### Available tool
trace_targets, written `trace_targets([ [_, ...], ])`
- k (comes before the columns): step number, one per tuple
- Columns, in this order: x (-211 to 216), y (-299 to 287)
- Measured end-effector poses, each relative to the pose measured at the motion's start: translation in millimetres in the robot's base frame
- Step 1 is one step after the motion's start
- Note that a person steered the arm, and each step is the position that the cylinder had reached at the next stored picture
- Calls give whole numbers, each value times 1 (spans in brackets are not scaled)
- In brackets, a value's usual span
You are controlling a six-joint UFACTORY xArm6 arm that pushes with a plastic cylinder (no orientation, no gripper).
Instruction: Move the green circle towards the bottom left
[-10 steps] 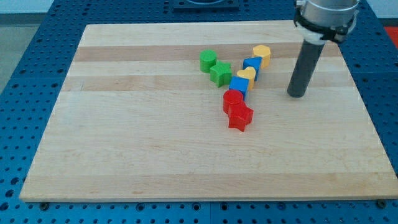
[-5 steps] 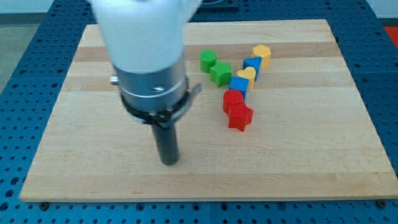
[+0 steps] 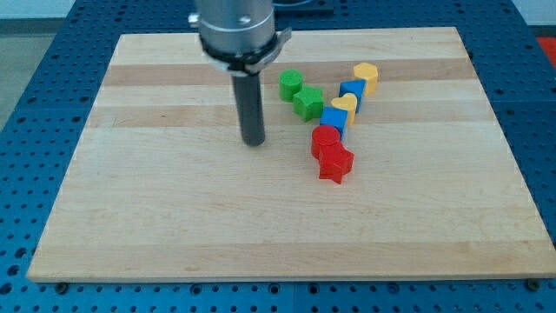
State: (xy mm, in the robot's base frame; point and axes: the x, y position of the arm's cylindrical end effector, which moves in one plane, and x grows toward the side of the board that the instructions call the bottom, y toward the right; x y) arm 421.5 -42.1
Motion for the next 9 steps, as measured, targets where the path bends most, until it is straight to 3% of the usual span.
trace_targets([
  [4,-11,63],
  [9,-8,82],
])
